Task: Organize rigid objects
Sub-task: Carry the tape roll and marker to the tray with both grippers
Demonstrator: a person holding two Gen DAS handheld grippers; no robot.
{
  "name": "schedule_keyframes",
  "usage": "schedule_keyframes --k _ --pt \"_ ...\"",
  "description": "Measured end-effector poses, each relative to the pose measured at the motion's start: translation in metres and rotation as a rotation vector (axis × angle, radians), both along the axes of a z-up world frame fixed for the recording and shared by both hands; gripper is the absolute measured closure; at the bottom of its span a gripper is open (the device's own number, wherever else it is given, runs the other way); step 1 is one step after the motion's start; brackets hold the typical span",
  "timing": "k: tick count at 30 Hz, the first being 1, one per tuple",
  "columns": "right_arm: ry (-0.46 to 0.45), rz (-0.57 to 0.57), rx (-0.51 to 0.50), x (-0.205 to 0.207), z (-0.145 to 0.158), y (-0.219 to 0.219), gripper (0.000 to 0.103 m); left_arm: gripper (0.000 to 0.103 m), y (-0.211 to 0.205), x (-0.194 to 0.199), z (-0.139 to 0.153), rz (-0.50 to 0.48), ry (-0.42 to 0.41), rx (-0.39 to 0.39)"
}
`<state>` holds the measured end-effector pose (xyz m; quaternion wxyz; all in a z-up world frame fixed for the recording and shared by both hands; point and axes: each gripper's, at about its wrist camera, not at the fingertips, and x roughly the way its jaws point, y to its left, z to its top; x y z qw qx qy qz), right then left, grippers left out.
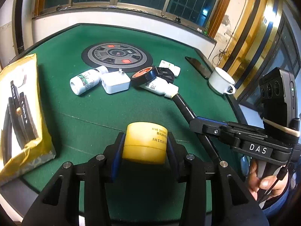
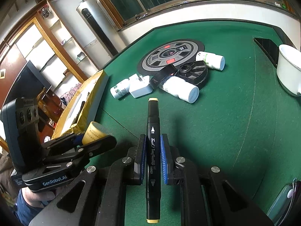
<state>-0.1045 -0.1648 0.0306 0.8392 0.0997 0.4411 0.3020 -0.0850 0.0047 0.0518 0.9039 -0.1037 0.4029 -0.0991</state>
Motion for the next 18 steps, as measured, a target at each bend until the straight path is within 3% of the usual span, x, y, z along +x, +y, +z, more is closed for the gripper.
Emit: schedule_keyframes --k 5,18 --pt "-0.032 0.006 -0.002 -0.005 0.006 0.003 0.09 0.063 0.009 -0.009 0.001 0.025 -0.002 -0.025" --pt "0.039 -0.022 -0.004 0.008 -0.013 0.001 0.09 0.063 0.017 0.005 0.009 -0.015 -0.06 -0.106"
